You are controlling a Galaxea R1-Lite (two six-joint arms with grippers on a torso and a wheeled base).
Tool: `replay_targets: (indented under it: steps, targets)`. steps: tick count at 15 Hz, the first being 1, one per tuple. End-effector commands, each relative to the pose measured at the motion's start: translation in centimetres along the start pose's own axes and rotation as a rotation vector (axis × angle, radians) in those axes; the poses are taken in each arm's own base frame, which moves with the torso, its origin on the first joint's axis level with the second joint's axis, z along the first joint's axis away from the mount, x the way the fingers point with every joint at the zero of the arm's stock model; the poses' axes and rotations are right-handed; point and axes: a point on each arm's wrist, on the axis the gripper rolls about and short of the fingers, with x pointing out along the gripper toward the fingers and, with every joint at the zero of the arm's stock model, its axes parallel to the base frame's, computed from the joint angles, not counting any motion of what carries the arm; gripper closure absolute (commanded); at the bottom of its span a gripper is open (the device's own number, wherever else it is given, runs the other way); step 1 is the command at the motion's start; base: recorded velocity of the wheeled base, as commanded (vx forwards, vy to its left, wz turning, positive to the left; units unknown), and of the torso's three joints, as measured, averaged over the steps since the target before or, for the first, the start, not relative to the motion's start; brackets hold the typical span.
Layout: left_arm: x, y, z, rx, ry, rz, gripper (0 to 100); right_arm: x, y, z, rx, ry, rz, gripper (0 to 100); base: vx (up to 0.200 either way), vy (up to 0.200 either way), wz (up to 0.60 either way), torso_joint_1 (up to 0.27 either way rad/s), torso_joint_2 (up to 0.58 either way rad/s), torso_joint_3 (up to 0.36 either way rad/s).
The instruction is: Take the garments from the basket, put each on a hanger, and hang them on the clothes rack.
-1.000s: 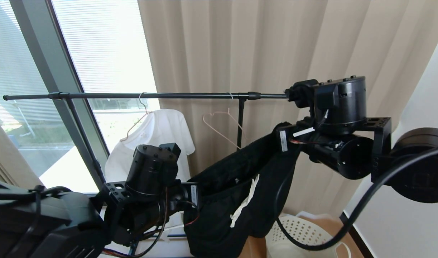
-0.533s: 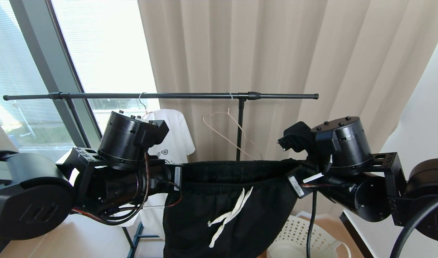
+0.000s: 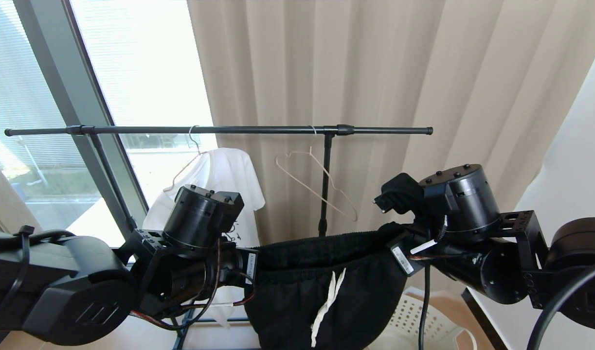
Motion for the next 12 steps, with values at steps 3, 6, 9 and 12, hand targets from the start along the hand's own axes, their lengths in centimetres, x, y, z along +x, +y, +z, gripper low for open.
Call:
replay_targets:
  steps: [3, 6, 9, 12]
  targets:
    - [0.3, 0.7, 0.0, -0.015, 0.006, 0.023, 100, 1.6, -1.8, -0.1, 0.04, 0.036, -0.06, 100, 0.0, 0.0, 0.0, 0.0, 0.0, 0.0]
    - [0.3, 1.6, 0.3, -0.025, -0.001, 0.045, 100, 2.3, -3.3, -0.1, 0.052, 0.051, -0.099, 100, 0.0, 0.0, 0.0, 0.0, 0.0, 0.0]
    - [0.2, 1.8, 0.5, -0.028, -0.008, 0.047, 100, 2.7, -4.2, 0.0, 0.07, 0.057, -0.125, 100, 0.0, 0.0, 0.0, 0.0, 0.0, 0.0]
    - [0.2, 1.8, 0.5, -0.028, -0.008, 0.047, 100, 2.5, -4.4, -0.2, 0.066, 0.059, -0.129, 100, 0.0, 0.0, 0.0, 0.0, 0.0, 0.0]
